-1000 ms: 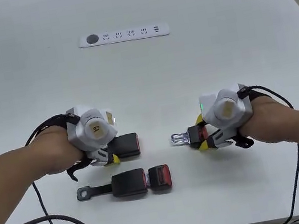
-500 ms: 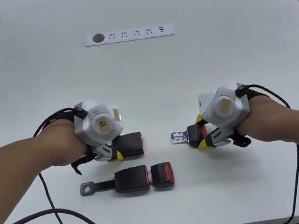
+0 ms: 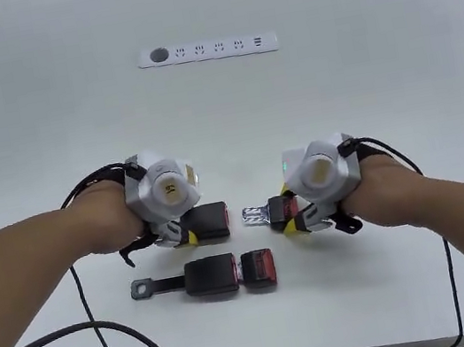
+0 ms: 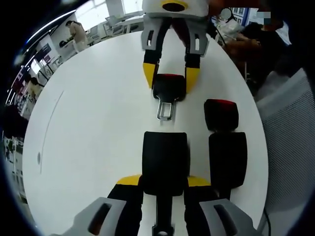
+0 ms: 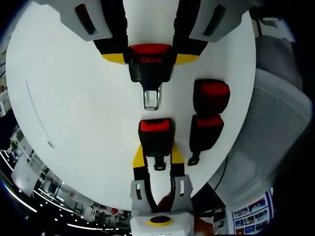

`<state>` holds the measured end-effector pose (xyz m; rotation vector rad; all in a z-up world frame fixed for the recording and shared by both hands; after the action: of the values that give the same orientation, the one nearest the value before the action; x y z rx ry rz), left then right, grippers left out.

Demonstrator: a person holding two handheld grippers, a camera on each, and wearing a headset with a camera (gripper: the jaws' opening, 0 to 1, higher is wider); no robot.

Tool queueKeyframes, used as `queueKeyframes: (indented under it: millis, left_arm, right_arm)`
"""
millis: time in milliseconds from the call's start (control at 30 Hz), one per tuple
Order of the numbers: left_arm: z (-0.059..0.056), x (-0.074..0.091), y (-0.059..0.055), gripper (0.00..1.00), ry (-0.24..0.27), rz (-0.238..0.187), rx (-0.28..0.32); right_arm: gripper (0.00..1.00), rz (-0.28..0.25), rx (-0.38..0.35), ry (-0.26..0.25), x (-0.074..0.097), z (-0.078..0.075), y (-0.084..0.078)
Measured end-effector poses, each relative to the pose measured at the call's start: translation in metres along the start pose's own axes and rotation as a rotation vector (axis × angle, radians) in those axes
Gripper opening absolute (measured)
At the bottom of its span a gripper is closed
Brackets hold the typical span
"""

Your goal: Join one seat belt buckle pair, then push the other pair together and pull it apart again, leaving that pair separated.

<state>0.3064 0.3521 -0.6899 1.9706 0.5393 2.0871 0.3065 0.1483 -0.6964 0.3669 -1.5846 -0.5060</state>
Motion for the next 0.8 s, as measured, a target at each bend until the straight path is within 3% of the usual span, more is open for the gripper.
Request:
queueKeyframes:
  millis: [300,500,700,800]
  left_arm:
    - [-0.001,0.001,0.002,0.33,0.003,0.004,0.002]
    - [-0.001,0.000,0.002,0.33,0.008,0.008,0.003]
    - [-0.001,0.000,0.002,0.33,0.006,0.003,-0.029]
    - [0.001,0.000,0.001,0.32,0.006,0.001,-0.009]
  right_arm:
    - [0.32,0.004,-0.003,-0.005,-0.011,0.004,0.015]
    - [0.32,0.008,0.033,-0.004,-0.011,0.005,0.021]
    - [0.32,-0.024,0.034,0.022,-0.014,0.002,0.023]
    - [0.32,-0.030,0.020,0.043,-0.015,-0.001,0.024]
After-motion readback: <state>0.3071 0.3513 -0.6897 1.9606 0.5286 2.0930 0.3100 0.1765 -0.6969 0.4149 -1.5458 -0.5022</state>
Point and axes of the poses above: the centre of the closed fingertips' face, and the gripper's own axes: x roughly backward along the fingers, z roughly to its left, y roughly out of its top, the point moved 10 cm from there along x, roughly backward along the fingers, and after that the axes turned 2 degrees about -z, right-handed, at the moved point
